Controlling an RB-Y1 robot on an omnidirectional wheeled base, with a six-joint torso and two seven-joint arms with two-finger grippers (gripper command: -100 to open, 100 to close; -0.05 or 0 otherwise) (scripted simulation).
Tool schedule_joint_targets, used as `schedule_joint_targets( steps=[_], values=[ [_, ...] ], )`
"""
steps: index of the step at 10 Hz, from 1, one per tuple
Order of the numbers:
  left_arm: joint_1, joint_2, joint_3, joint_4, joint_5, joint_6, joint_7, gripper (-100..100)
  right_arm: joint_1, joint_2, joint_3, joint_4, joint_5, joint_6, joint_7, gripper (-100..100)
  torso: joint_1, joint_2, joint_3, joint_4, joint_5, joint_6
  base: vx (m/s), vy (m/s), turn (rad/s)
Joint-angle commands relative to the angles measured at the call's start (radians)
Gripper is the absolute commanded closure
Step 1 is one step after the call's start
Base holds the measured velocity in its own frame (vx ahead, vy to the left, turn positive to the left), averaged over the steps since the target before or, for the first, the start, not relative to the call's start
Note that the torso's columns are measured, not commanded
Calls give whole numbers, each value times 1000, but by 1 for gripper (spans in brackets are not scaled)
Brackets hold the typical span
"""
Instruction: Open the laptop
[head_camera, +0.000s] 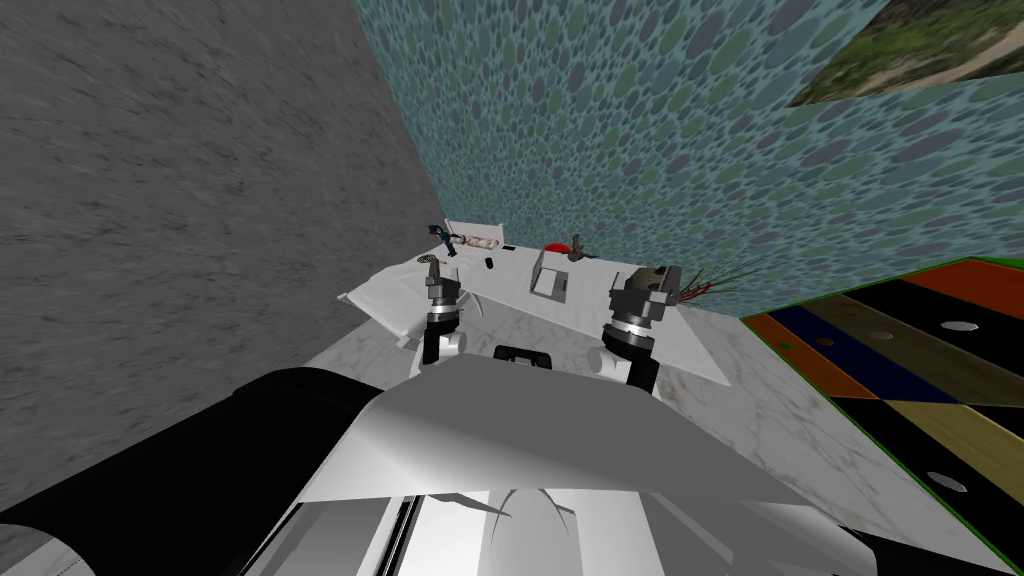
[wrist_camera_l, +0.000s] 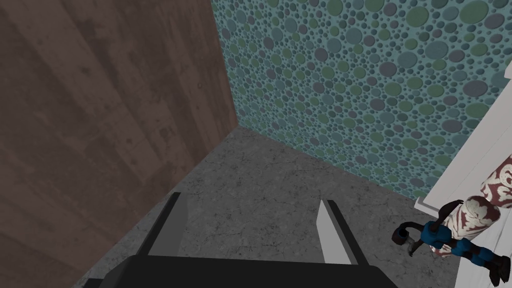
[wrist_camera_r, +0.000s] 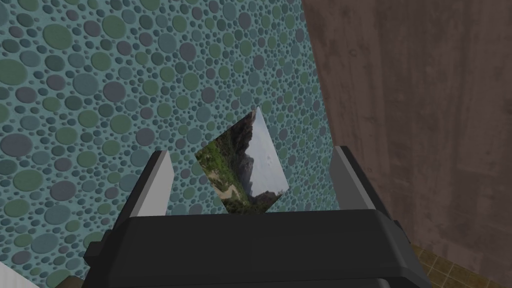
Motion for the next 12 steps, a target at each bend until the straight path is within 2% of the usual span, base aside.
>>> schedule_joint_targets(
  steps=[1,3,4,6,12],
  values=[
    [0,0,0,0,0,0,0,0,0,0,0,0,0,0,0,0,0,74,-147,74,0,0,0,0,0],
    [0,0,0,0,0,0,0,0,0,0,0,0,0,0,0,0,0,222,-443,221,0,0,0,0,0],
    [0,0,0,0,0,0,0,0,-3,-41,-7,10,21,9,19,-100,0,295,-590,295,0,0,19,29,-15],
    [0,0,0,0,0,0,0,0,-7,-77,-17,25,54,22,47,-100,3,338,-679,338,1,0,21,69,-28],
    [0,0,0,0,0,0,0,0,-26,-184,-69,95,215,87,188,-100,0,343,-684,342,0,0,39,115,-43]
  ],
)
